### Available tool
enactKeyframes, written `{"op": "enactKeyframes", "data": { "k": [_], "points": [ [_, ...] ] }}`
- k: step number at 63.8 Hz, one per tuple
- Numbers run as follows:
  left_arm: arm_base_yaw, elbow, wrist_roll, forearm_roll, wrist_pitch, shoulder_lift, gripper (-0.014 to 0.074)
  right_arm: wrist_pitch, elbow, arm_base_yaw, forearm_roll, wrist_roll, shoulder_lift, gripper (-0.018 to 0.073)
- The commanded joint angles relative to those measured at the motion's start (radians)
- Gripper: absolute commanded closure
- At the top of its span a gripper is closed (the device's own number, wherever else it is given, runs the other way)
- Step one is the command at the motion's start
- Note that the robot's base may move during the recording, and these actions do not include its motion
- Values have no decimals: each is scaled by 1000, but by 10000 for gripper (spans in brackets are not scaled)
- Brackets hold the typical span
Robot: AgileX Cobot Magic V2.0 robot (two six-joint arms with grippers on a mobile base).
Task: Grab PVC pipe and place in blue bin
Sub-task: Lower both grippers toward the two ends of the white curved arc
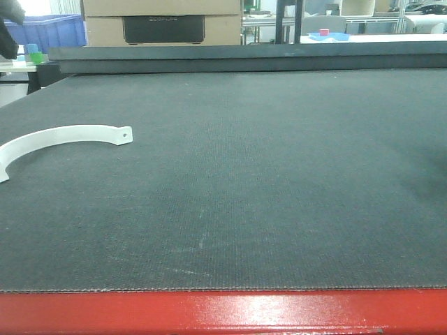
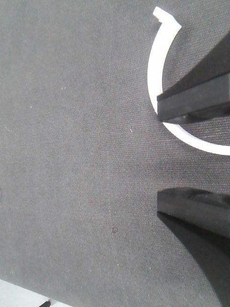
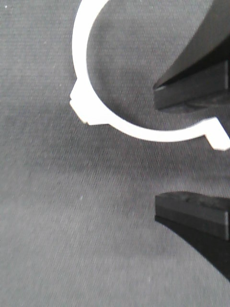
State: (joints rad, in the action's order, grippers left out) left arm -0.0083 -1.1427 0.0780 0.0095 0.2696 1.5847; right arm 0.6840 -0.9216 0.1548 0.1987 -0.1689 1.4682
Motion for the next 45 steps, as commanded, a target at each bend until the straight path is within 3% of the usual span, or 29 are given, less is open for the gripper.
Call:
{"op": "enactKeyframes", "data": {
  "k": [1, 26, 45],
  "points": [
    [3, -9, -2, 3, -25, 11, 343, -20, -6, 2, -28, -5, 15, 295],
    [3, -9, -2, 3, -74, 31, 343, -72, -6, 2, -28, -5, 104, 300],
    [3, -9, -2, 3, -78, 31, 343, -109, -6, 2, -46, -5, 148, 429]
  ]
}}
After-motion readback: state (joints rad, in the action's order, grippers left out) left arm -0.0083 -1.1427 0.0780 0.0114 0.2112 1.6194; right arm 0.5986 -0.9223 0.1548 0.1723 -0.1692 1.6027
